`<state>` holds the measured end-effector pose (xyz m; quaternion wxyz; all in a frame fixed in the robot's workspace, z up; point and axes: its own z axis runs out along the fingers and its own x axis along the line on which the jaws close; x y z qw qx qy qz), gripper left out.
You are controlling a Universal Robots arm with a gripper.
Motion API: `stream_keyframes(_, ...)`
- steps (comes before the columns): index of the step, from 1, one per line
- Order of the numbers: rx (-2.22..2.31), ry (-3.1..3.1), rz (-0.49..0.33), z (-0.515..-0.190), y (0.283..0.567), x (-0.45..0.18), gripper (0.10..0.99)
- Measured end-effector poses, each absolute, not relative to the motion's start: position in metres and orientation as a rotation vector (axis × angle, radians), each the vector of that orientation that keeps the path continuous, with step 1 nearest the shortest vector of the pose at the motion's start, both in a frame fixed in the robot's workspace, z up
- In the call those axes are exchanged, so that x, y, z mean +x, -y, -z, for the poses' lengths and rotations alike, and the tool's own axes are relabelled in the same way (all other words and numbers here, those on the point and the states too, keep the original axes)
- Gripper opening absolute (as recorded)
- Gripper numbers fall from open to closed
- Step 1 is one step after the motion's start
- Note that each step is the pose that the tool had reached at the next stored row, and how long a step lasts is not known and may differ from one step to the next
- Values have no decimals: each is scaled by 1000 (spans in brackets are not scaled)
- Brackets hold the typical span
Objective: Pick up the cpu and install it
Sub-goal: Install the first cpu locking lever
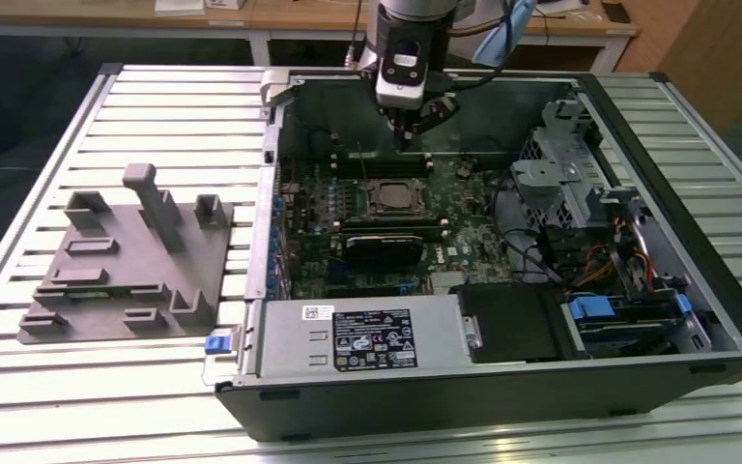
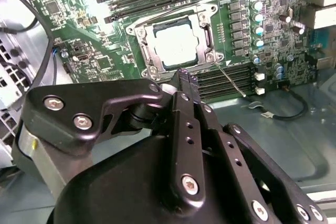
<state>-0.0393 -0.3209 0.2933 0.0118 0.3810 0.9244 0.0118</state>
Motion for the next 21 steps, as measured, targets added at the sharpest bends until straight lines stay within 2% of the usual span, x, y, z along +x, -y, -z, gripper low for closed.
stream_keyframes(21, 799, -3017, -41, -293, 321, -39, 106)
